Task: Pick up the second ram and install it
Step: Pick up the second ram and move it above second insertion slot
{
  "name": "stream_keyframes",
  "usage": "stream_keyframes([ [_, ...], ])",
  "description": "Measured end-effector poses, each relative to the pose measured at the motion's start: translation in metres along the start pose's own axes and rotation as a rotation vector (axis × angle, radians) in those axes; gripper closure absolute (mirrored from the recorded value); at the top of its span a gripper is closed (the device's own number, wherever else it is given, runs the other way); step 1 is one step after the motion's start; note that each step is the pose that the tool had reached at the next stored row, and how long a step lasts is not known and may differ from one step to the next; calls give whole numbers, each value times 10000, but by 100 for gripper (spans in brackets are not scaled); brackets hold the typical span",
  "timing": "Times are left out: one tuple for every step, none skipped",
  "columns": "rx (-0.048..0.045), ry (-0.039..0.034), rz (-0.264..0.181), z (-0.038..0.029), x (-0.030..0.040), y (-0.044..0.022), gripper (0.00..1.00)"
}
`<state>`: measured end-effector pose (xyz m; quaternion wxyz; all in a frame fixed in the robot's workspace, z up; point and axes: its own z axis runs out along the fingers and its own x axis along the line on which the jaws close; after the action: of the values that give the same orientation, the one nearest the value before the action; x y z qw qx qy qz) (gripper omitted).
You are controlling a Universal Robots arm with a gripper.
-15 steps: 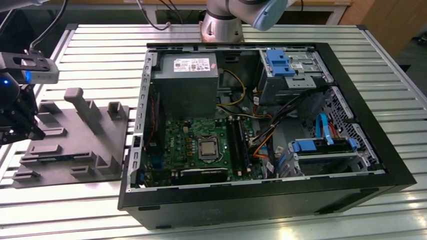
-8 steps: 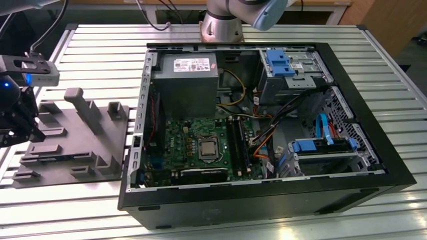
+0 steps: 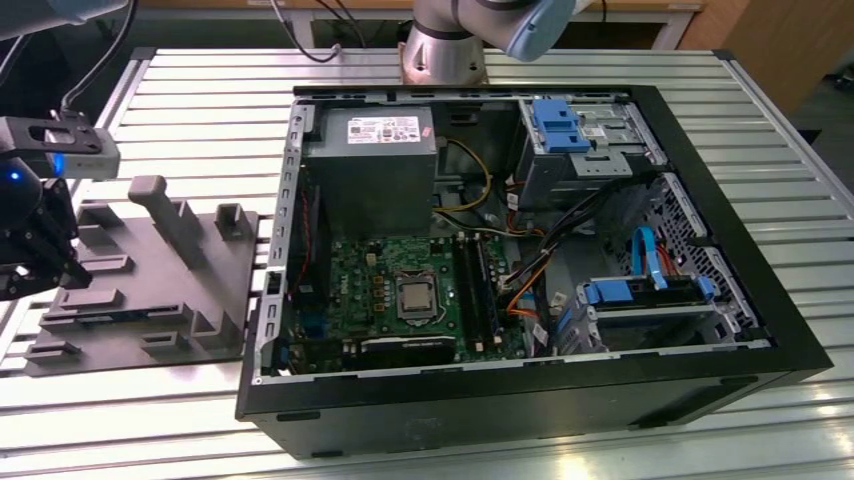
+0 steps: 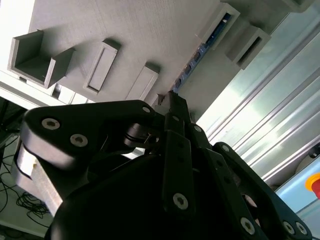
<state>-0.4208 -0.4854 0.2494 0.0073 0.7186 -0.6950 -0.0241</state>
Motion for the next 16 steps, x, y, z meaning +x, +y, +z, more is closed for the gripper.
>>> stream_keyframes([
  [0,-1,-2,5,3,0,89],
  [0,0,-4,9,7,0,89],
  [0,0,-6,14,10,0,89],
  [0,0,-8,18,14,0,89],
  [0,0,-10,23,17,0,89],
  [-1,1,-12,27,21,0,89],
  [0,0,-14,32,25,-1,89],
  [-1,1,-16,36,29,0,89],
  [-1,1,-18,41,33,-1,89],
  [-1,0,-20,46,37,-1,89],
  [-2,0,-22,51,42,-1,89],
  [0,1,-24,56,46,-1,89],
  [-1,1,-25,61,49,-1,89],
  [1,0,-26,67,52,-1,89],
  [0,1,-27,72,55,-2,89],
  [0,1,-28,77,57,-2,89],
])
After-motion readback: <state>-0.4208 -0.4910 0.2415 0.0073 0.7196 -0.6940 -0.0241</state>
